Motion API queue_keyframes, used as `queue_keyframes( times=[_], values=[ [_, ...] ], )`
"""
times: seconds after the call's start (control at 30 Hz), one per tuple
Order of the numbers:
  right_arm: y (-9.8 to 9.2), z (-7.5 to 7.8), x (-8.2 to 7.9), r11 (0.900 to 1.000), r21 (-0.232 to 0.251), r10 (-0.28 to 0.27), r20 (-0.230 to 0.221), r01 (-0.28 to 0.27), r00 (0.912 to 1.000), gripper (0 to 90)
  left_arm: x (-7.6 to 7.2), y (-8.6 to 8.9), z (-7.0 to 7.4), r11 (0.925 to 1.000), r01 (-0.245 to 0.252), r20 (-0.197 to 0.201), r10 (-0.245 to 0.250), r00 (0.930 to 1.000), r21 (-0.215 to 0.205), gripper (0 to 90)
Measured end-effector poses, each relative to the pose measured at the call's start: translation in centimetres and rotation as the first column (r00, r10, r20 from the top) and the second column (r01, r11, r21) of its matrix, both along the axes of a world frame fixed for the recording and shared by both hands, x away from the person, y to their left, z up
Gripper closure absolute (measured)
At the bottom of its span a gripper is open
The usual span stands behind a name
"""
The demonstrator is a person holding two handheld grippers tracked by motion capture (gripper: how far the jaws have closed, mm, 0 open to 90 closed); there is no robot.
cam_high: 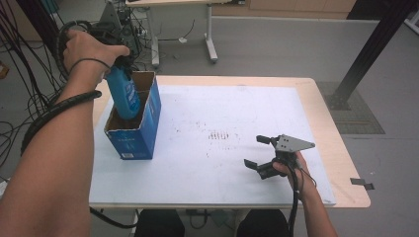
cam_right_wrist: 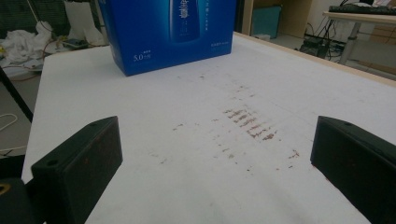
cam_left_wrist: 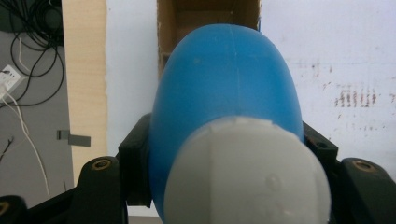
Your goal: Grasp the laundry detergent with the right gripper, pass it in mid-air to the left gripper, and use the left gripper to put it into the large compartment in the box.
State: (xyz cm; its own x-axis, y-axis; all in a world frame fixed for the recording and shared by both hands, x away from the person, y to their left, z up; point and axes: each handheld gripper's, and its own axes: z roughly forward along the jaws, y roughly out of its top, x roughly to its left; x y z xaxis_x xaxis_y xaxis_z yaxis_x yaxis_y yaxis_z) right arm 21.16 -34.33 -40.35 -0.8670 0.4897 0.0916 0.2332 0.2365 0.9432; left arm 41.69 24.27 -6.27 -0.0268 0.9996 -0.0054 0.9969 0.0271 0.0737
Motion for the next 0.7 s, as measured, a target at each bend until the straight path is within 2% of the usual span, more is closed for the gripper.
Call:
queue_keyframes(
  times=[0.33,0.7],
  values=[
    [-0.1,-0.1,-0.2,1.000,0.000,-0.004,0.000,0.004,1.0000,2.2,0.3,0.0,-1.8,1.0000,0.005,-0.030,-0.005,0.9995,-0.004,37.5],
    [-0.2,-0.1,-0.4,1.000,-0.003,-0.006,0.001,0.006,1.0000,2.2,0.8,0.1,-4.5,0.9998,0.011,-0.080,-0.012,0.9967,-0.014,37.5]
  ],
)
